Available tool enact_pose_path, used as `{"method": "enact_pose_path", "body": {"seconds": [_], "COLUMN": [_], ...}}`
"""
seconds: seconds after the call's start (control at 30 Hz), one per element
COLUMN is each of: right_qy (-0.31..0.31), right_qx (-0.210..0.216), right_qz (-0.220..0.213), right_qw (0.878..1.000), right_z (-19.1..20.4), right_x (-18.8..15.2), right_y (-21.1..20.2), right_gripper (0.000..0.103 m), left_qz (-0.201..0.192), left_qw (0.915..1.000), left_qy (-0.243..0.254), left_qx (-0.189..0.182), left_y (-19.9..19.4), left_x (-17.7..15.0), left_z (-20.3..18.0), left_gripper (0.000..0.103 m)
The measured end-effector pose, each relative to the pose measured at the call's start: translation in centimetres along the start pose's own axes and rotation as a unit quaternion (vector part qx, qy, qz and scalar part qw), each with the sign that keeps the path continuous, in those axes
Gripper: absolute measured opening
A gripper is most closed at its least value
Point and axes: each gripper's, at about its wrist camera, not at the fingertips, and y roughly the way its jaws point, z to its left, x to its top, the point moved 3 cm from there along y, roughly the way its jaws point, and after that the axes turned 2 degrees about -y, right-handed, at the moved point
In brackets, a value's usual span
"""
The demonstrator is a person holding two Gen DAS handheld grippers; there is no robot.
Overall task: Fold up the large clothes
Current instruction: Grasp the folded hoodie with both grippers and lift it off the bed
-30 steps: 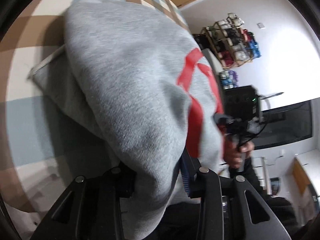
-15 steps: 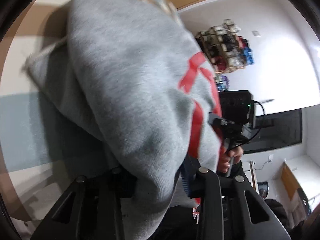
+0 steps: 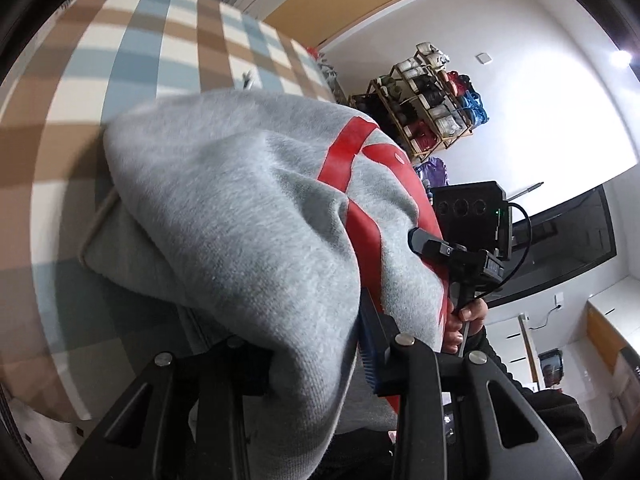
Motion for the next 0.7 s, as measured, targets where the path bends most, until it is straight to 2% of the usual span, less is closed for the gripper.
{"method": "enact_pose_path", "body": {"seconds": [0.2,0.4,0.57,0.7], "right_qy": [-0.015,-0.046,-0.072,-0.103], "right_qx": [0.007,0.013,0.035,0.048], "right_qz": [-0.014,-0.027,-0.036,-0.031], "right_qw": [1.000,0.998,0.996,0.993], "right_z": [1.7,4.9,9.2,13.8], "right_x": [1.4,3.3,5.7,8.0], "right_y": [0.1,0.2,1.3,3.5], "right_gripper": [0.055,0.055,0.055,0.055], "left_qz": [-0.023,-0.051,-0.099,-0.132], "left_qw": [0.9997,0.9986,0.9949,0.9908], "left_qy": [0.002,0.013,0.021,0.027], "left_qx": [-0.004,-0.005,-0.005,0.018], "left_y": [-0.8,-3.5,-8.5,-13.4], "left_x": [1.0,2.3,3.6,4.3], "left_z": [-0.2,-1.2,-2.5,-3.2], "left_gripper": [0.028,0.028,0.028,0.028]}}
